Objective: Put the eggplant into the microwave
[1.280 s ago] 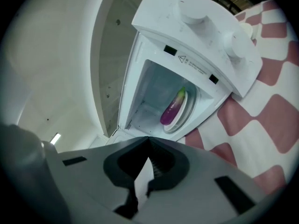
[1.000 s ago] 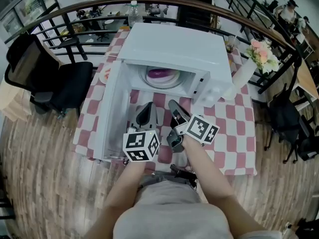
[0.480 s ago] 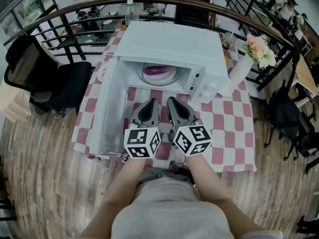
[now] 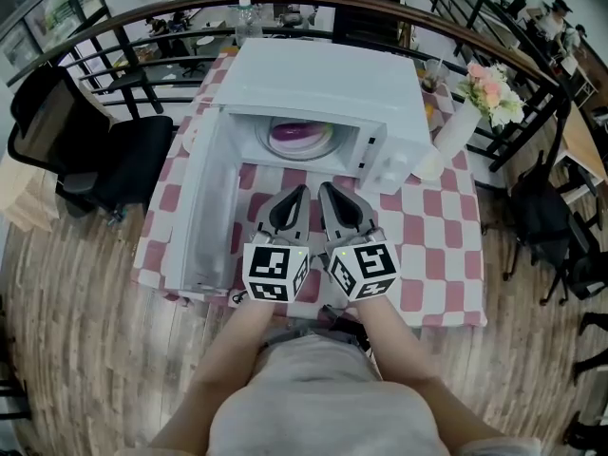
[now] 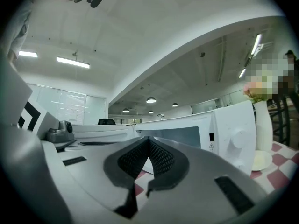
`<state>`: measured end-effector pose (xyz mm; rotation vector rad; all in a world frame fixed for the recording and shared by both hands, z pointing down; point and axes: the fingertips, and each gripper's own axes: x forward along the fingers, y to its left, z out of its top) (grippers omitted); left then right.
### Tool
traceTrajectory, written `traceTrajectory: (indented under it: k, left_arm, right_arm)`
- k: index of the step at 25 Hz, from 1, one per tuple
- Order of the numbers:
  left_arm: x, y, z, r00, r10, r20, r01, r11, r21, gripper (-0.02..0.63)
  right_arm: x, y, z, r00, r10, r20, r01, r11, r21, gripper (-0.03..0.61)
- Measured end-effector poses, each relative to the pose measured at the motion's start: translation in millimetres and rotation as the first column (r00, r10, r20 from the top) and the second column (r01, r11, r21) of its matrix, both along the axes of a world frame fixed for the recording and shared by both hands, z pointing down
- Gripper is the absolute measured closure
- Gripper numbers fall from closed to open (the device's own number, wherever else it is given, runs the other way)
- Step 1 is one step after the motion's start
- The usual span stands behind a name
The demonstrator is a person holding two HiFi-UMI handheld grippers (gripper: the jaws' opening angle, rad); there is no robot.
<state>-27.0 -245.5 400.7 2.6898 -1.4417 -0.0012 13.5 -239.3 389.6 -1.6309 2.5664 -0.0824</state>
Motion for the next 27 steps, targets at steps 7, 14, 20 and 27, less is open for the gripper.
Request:
traceTrajectory:
  k: [7, 14, 20, 27]
  left_arm:
    - [3, 3, -6, 1.000, 0.022, 0.004, -0.022, 0.999, 0.028, 0.611]
    - [1, 3, -5, 1.000, 0.014, -0.011, -0.014, 1.000, 0.009, 0.611]
    - [-1, 7, -9, 1.000, 0.021, -0.008, -0.021, 1.000, 0.023, 0.611]
    - [0, 11, -10, 1.000, 0.030, 0.005, -0.030, 0.999, 0.024, 0.611]
  right_arm:
    - [1, 6, -5, 0.998, -0.006, -0.058, 0.008, 0.999, 0.033, 0.555]
    - [-11, 15, -12, 0.993, -0.035, -0.116, 0.043, 0.997, 0.071, 0.555]
    - [-12, 17, -12, 0.994, -0.021, -0.107, 0.029, 0.997, 0.071, 0.555]
    - [-12, 18, -14, 0.994, -0.016, -0.111, 0.024, 0.997, 0.071, 0.555]
